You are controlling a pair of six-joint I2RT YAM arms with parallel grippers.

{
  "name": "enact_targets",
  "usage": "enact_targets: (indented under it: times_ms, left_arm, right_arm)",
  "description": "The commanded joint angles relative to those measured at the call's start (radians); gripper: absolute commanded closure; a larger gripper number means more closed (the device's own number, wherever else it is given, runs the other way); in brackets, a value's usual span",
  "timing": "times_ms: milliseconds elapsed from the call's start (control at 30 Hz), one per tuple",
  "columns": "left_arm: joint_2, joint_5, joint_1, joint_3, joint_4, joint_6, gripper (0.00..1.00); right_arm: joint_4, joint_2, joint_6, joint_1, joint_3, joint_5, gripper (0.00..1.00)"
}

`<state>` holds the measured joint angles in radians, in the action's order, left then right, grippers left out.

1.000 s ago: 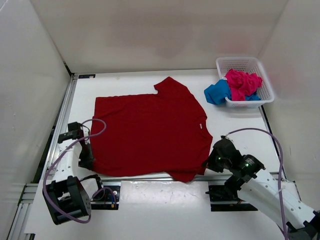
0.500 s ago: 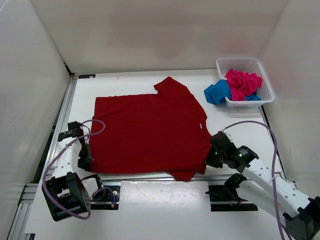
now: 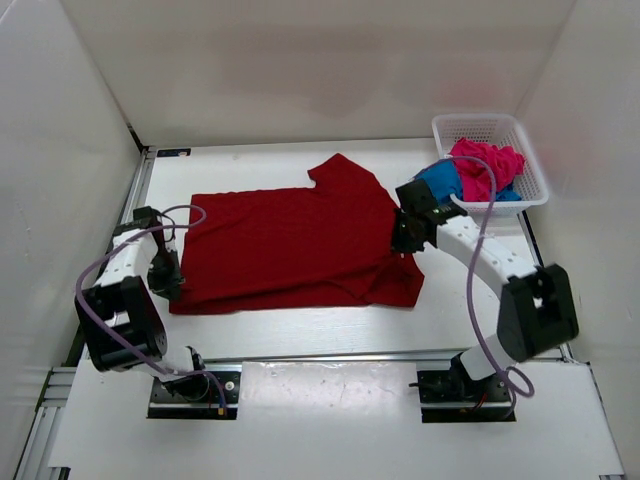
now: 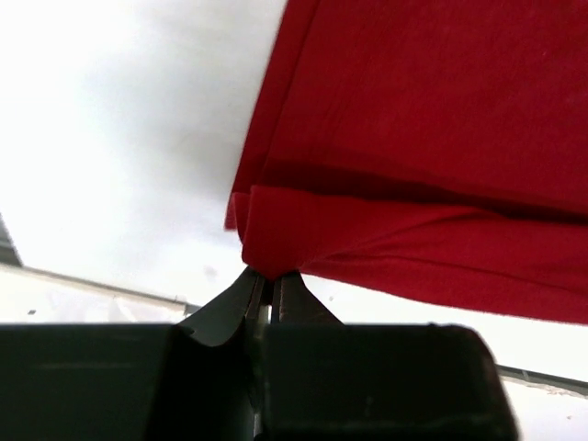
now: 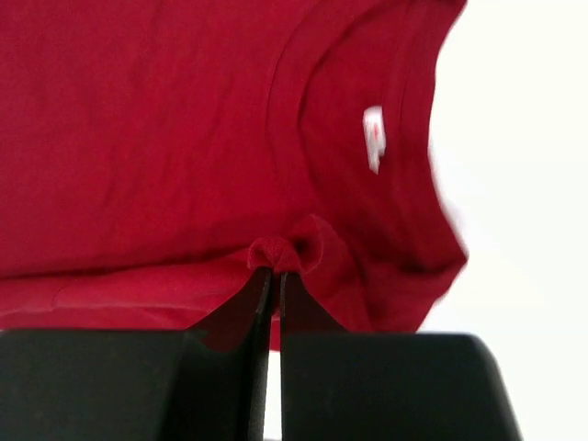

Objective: Fold and stack the t-shirts
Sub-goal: Fold the flattened tshirt in 1/3 of the way

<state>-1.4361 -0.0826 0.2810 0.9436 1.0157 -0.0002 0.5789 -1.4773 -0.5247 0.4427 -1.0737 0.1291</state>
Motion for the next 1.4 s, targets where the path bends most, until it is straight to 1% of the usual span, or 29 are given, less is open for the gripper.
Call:
enact_targets:
  times_ms: [0, 167, 267, 300, 367, 567, 800, 900, 1033, 1067, 1100, 1133, 1167, 1200, 1233, 1267, 1300, 1333, 1367]
  left_arm:
    - [-0.024, 0.032, -0.006, 0.041, -0.046, 0.0, 0.9]
    - [-0.078, 0.041, -0.034, 0.069, -0.077, 0.0, 0.9]
    - [-0.105, 0.041, -0.045, 0.08, -0.086, 0.0, 0.9]
    - [-0.115, 0.041, -0.045, 0.08, -0.095, 0.0, 0.9]
    - [-0.115, 0.041, -0.055, 0.089, -0.104, 0.0, 0.86]
    - [-0.142, 0.041, -0.065, 0.107, -0.135, 0.0, 0.86]
    - [-0.173, 0.052, -0.074, 0.15, -0.166, 0.0, 0.86]
    - [-0.213, 0.043, -0.086, 0.173, -0.166, 0.0, 0.86]
    - [-0.247, 0.034, -0.086, 0.202, -0.175, 0.0, 0.76]
    - [-0.271, 0.024, -0.086, 0.221, -0.175, 0.0, 0.68]
    - [-0.282, 0.024, -0.086, 0.234, -0.175, 0.0, 0.65]
    - [-0.293, -0.008, -0.086, 0.25, -0.175, 0.0, 0.64]
    - [-0.303, -0.026, -0.086, 0.268, -0.175, 0.0, 0.63]
    - [-0.323, -0.048, -0.086, 0.312, -0.175, 0.0, 0.54]
    - [-0.323, -0.066, -0.086, 0.339, -0.175, 0.0, 0.45]
    - [-0.334, -0.098, -0.072, 0.365, -0.175, 0.0, 0.38]
    - [-0.334, -0.098, -0.053, 0.418, -0.175, 0.0, 0.34]
    - [-0.334, -0.098, -0.039, 0.444, -0.175, 0.0, 0.25]
    - [-0.334, -0.098, -0.025, 0.469, -0.166, 0.0, 0.21]
  right_arm:
    - [-0.031, -0.076, 0.12, -0.029, -0.092, -0.008, 1.0]
    - [-0.04, -0.184, 0.132, -0.05, -0.178, -0.029, 1.0]
    - [-0.031, -0.23, 0.141, -0.07, -0.196, -0.029, 1.0]
    - [-0.031, -0.23, 0.141, -0.07, -0.207, -0.029, 1.0]
    - [-0.031, -0.242, 0.141, -0.088, -0.207, -0.029, 1.0]
    - [-0.022, -0.251, 0.132, -0.121, -0.207, -0.048, 1.0]
    - [-0.004, -0.299, 0.132, -0.13, -0.267, -0.059, 1.0]
    - [0.005, -0.322, 0.141, -0.13, -0.278, -0.069, 1.0]
    - [0.015, -0.356, 0.141, -0.13, -0.298, -0.069, 1.0]
    - [0.024, -0.356, 0.141, -0.13, -0.322, -0.06, 1.0]
    - [0.024, -0.37, 0.131, -0.13, -0.336, -0.06, 0.94]
    - [0.047, -0.389, 0.13, -0.139, -0.351, -0.071, 0.77]
    - [0.058, -0.4, 0.13, -0.139, -0.37, -0.071, 0.73]
    - [0.068, -0.409, 0.13, -0.148, -0.412, -0.071, 0.72]
    - [0.09, -0.423, 0.12, -0.148, -0.433, -0.071, 0.67]
    - [0.09, -0.423, 0.12, -0.148, -0.452, -0.071, 0.62]
    - [0.104, -0.423, 0.12, -0.157, -0.485, -0.071, 0.58]
    - [0.114, -0.423, 0.12, -0.157, -0.499, -0.062, 0.55]
    - [0.114, -0.423, 0.12, -0.157, -0.509, -0.062, 0.52]
